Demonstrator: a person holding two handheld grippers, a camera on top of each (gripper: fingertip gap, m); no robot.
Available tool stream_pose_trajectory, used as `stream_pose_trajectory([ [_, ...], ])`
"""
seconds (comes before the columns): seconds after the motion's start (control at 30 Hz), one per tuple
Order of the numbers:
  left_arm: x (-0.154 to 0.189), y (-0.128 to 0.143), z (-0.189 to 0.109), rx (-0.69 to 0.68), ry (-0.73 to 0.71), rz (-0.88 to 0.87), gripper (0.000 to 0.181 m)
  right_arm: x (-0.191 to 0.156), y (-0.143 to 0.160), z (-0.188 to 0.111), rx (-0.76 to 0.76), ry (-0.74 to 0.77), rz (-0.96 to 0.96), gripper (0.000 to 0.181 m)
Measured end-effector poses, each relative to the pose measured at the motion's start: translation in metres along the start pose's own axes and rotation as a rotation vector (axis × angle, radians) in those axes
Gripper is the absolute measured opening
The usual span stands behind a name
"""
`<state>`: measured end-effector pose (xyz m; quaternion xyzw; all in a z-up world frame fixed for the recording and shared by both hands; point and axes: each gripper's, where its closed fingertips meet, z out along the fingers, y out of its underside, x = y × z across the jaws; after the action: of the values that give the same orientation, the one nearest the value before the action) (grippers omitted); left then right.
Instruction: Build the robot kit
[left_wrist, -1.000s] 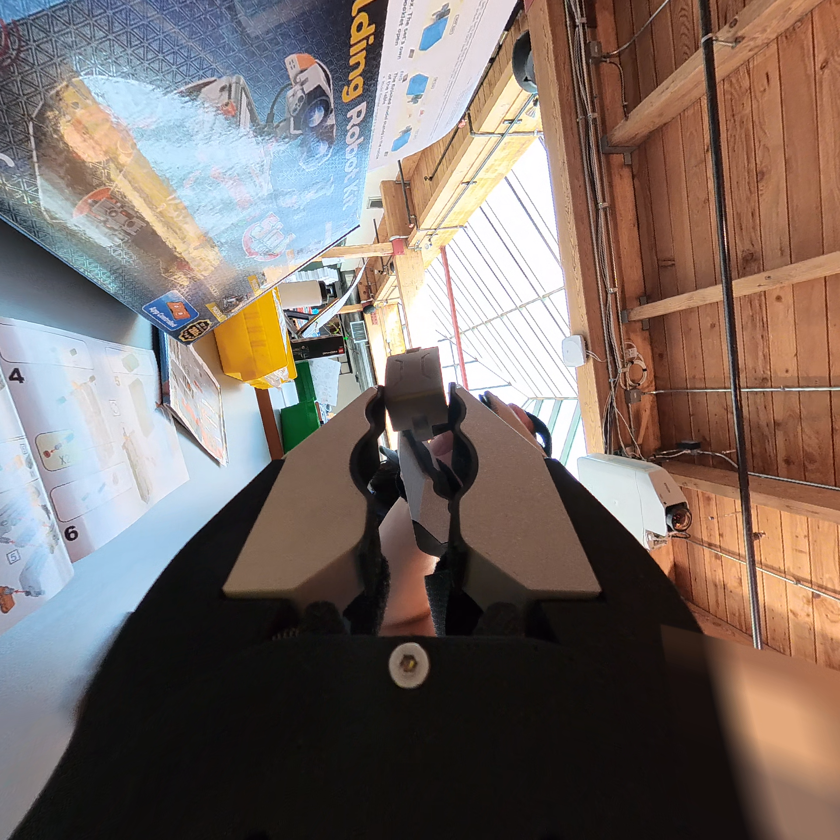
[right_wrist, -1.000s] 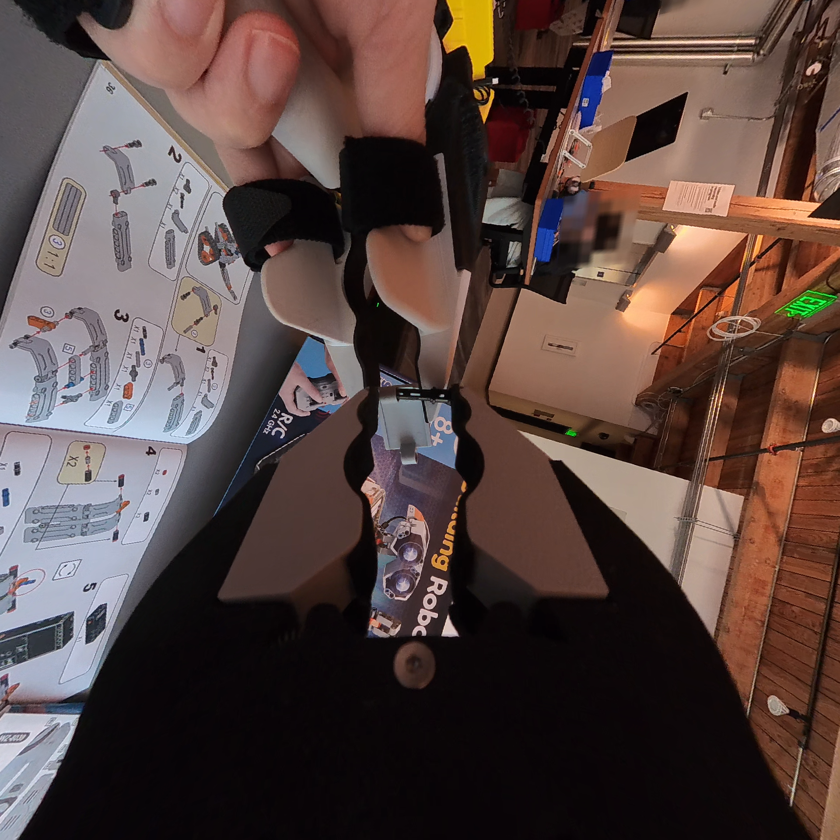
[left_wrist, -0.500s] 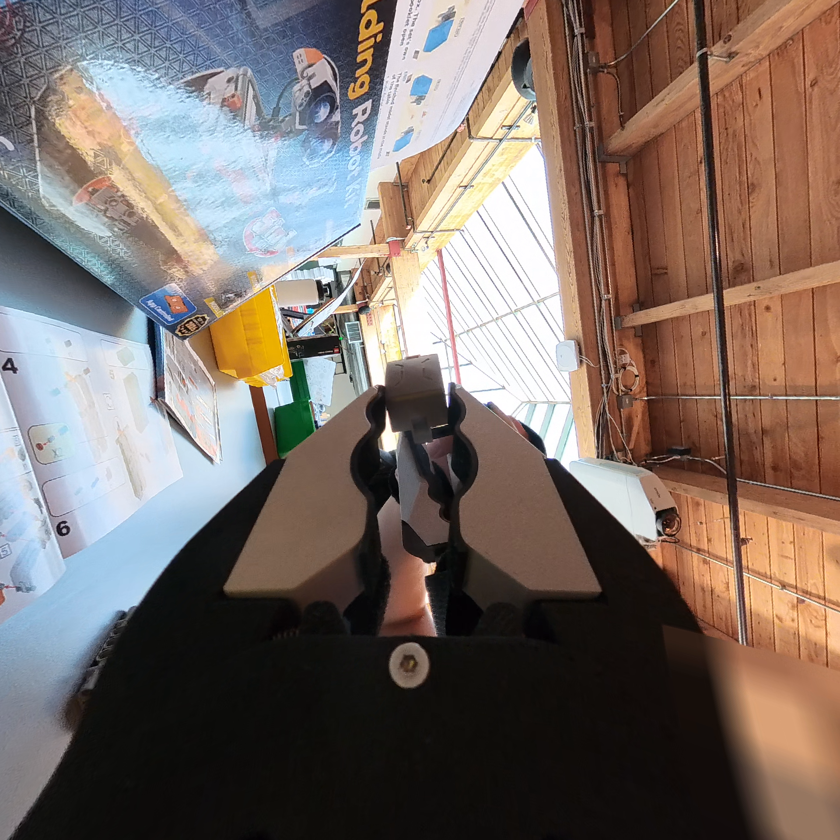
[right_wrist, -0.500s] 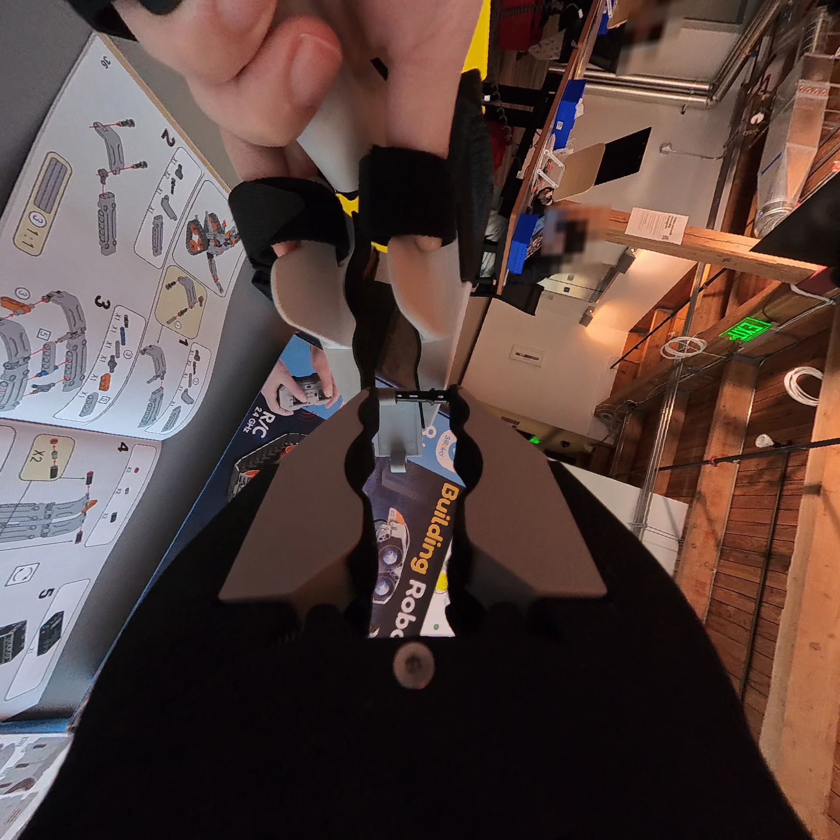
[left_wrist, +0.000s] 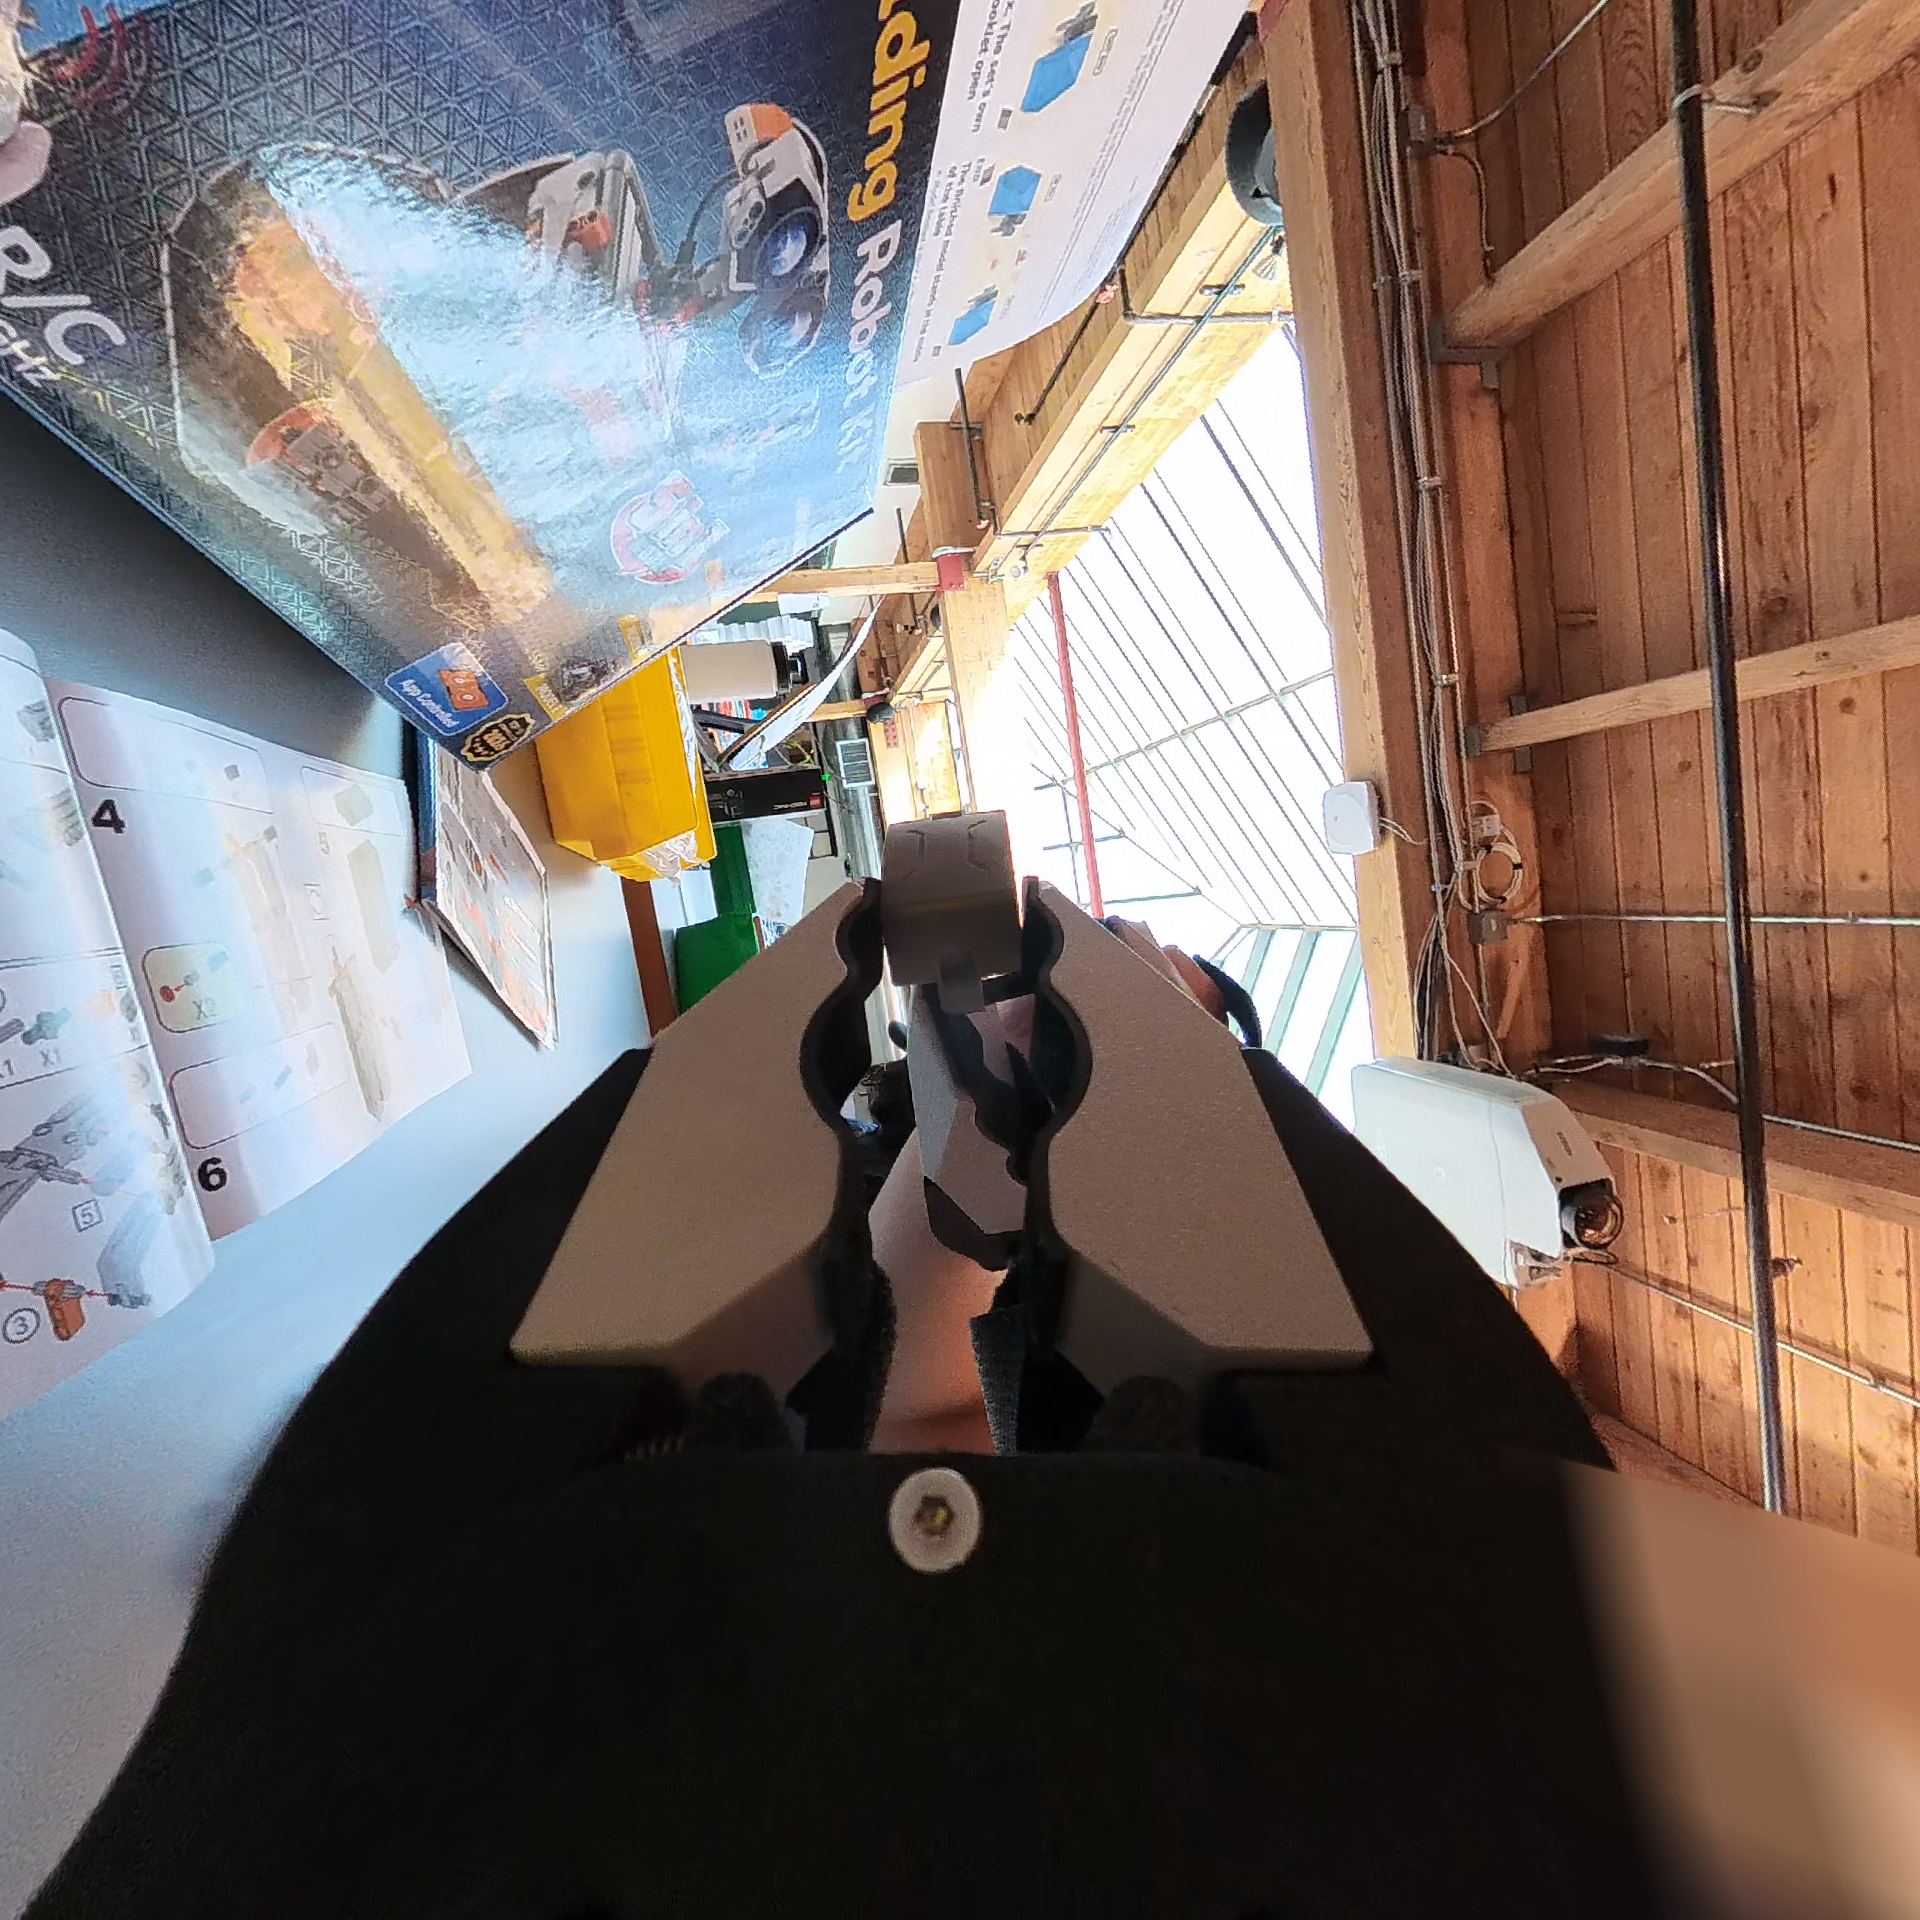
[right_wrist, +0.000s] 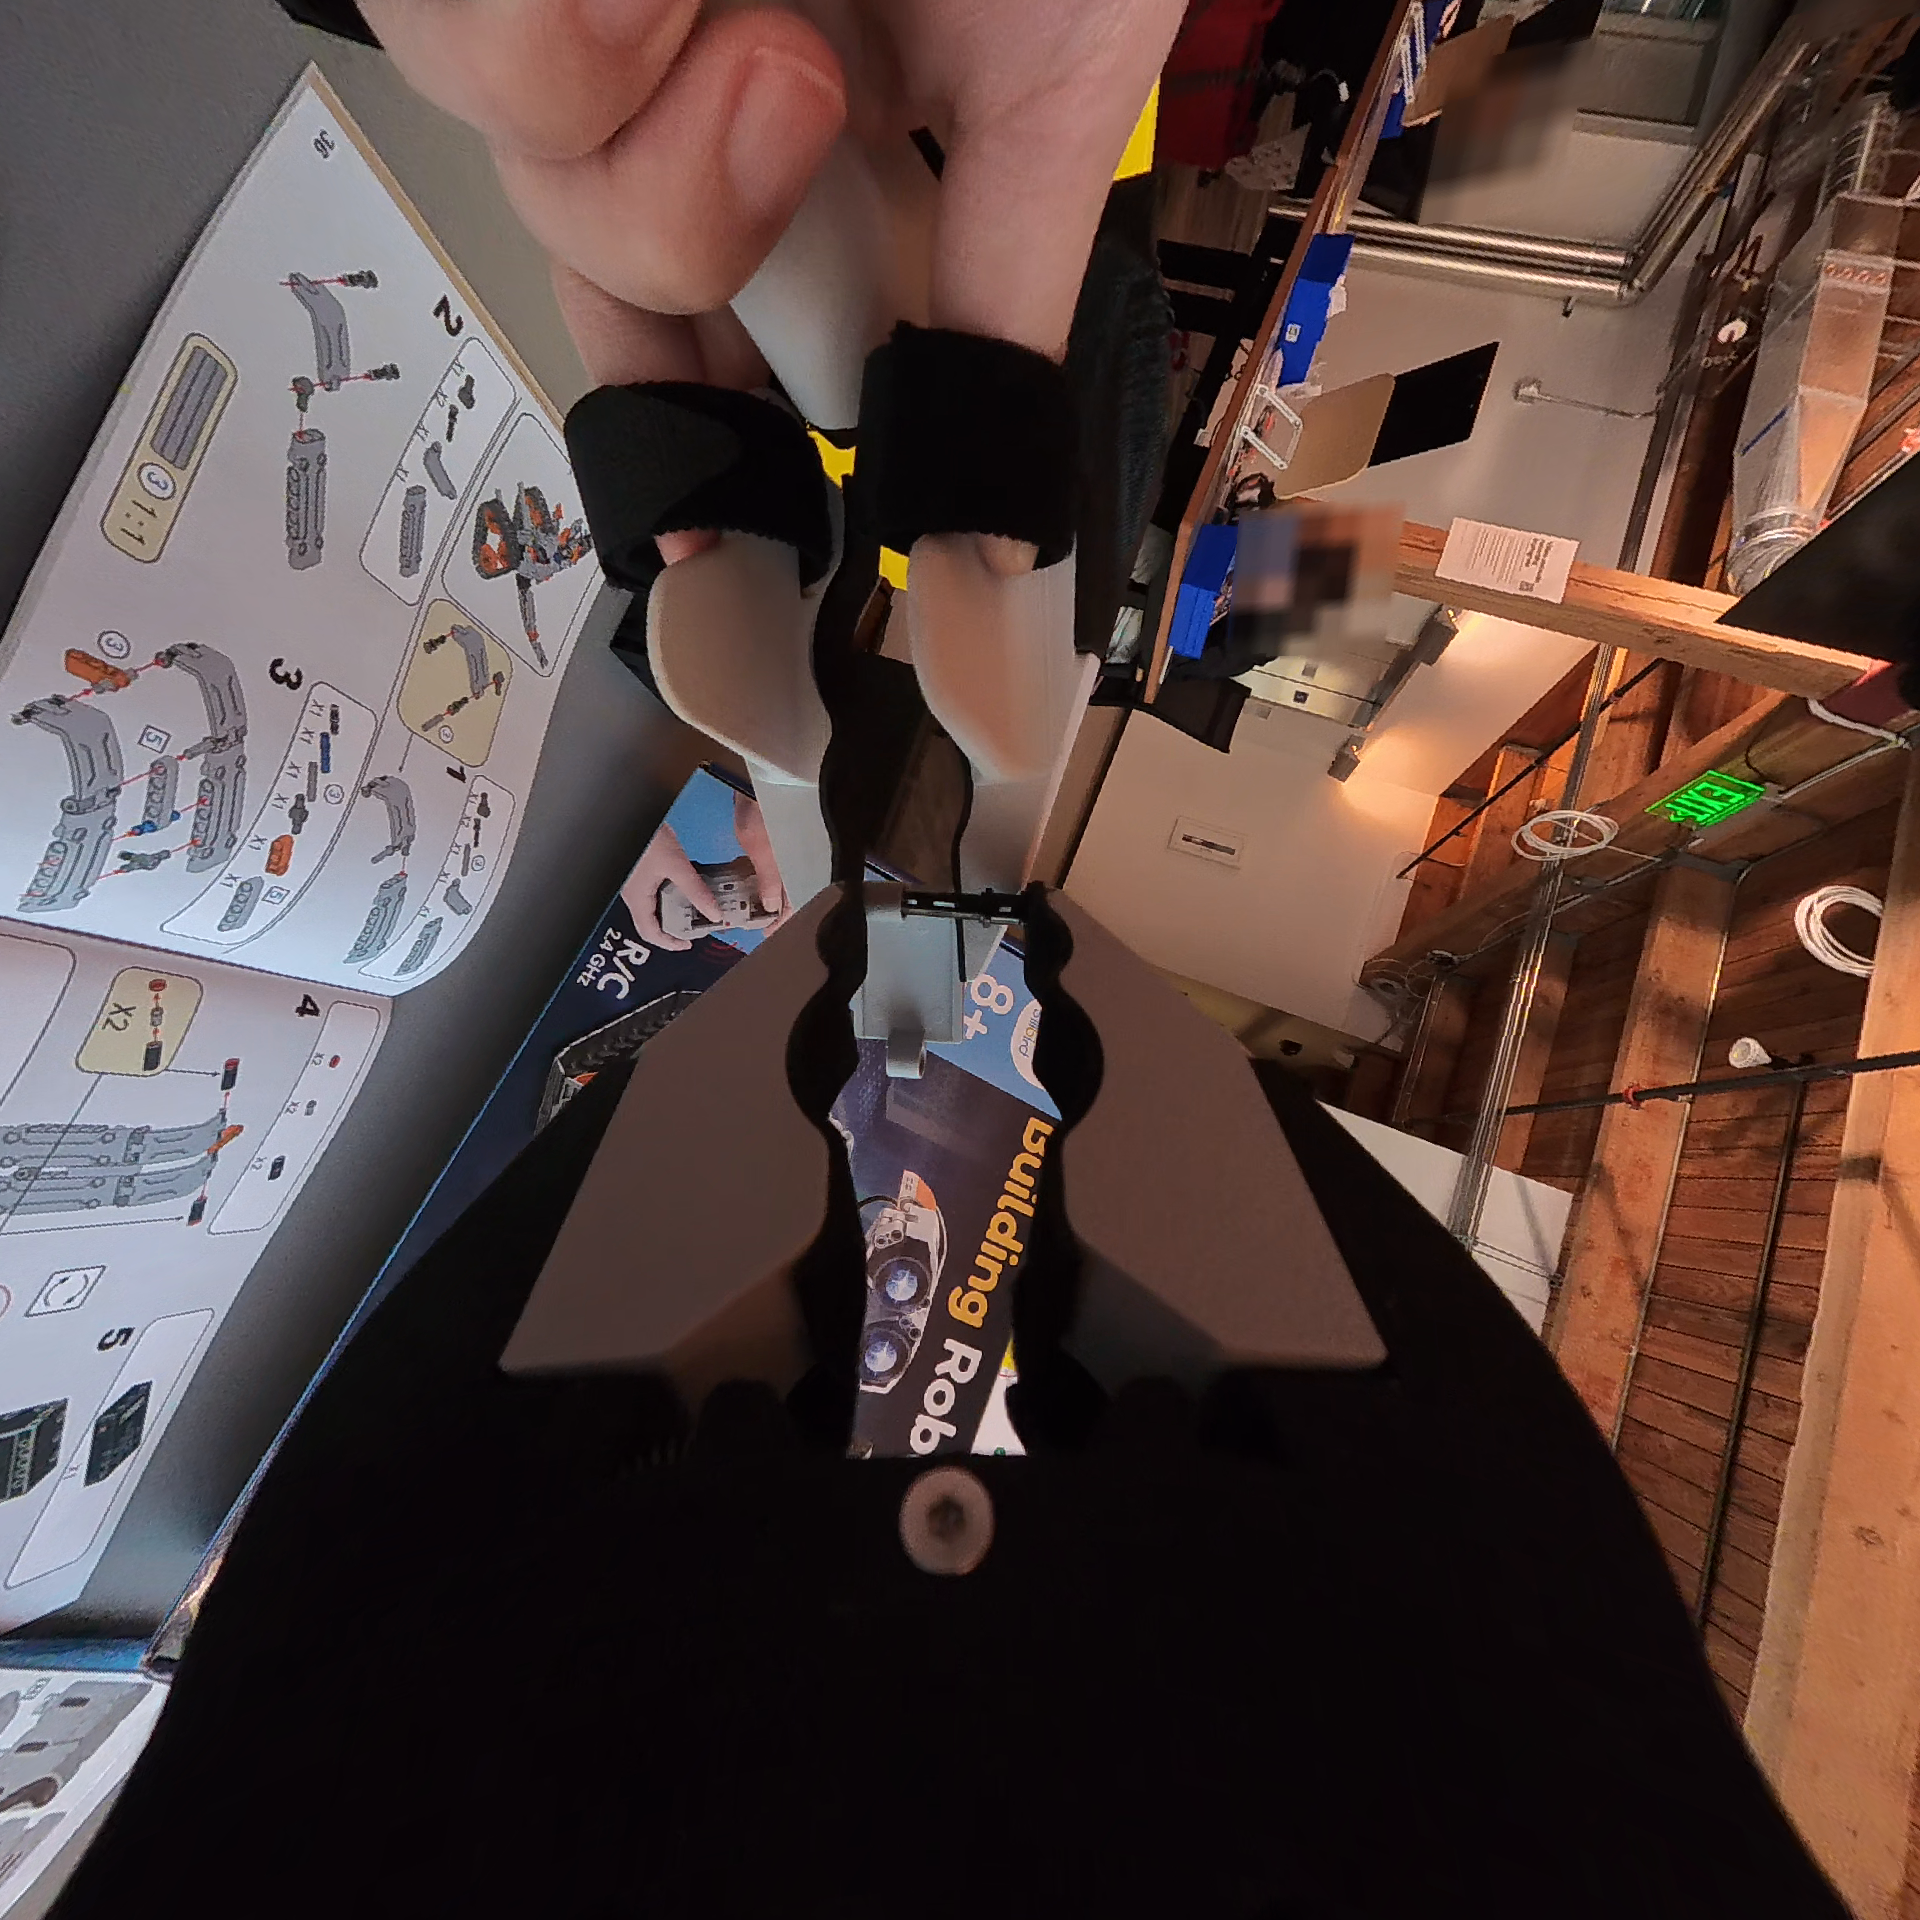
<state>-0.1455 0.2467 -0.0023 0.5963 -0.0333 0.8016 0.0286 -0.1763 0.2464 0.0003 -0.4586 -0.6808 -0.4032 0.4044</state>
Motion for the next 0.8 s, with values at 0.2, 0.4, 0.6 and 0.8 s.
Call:
stream_pose_trajectory([
  [0.2,0.0,0.0011,0.0003,0.002,0.014,-0.03,0.023,-0.0004,0.0002,-0.0011,0.003,0.011,0.01,0.028],
  [0.4,-0.0022,0.0012,0.0002,0.005,0.012,-0.041,0.023,-0.0031,-0.0005,-0.0004,-0.003,0.014,-0.032,0.028],
  [0.6,-0.0074,0.0017,0.0002,0.01,-0.001,-0.058,0.022,-0.0088,-0.0016,0.001,-0.012,0.006,-0.089,0.029],
  [0.8,-0.0071,0.0012,0.0003,0.007,0.0,-0.052,0.023,-0.0085,-0.0025,0.0016,-0.024,0.032,-0.106,0.03],
])
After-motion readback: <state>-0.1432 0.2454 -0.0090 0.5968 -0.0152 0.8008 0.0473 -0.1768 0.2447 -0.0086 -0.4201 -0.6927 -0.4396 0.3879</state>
